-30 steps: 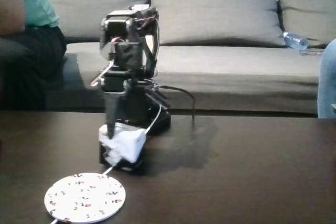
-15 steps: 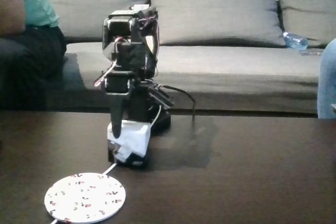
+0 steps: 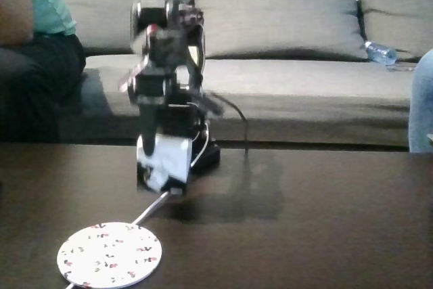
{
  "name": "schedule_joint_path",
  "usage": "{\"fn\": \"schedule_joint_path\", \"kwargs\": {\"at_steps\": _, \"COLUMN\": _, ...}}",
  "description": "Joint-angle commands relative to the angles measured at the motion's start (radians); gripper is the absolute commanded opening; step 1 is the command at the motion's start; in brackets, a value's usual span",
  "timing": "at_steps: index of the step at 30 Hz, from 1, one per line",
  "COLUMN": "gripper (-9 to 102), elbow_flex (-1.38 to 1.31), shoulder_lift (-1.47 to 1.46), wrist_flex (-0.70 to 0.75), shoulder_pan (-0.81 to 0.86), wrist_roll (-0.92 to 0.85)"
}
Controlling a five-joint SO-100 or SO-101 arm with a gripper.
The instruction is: Grasp a servo box and put it on the zirlivani.
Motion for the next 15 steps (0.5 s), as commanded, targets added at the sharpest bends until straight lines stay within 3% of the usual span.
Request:
{"fn": "schedule_joint_path", "kwargs": {"at_steps": 1, "gripper": 13, "elbow_flex": -0.158, "shoulder_lift": 0.005, "wrist_flex": 0.06, "shoulder_pan": 0.008, "wrist_roll": 0.006}}
{"fn": "schedule_joint_path", "kwargs": {"at_steps": 9, "gripper": 13, "elbow_flex": -0.261, "shoulder_lift": -0.018, "wrist_flex": 0.055, "shoulder_pan": 0.006, "wrist_roll": 0.015}}
{"fn": "schedule_joint_path", "kwargs": {"at_steps": 15, "gripper": 13, "elbow_flex": -0.43, "shoulder_lift": -0.275, "wrist_flex": 0.067, "shoulder_pan": 0.046, "wrist_roll": 0.051}}
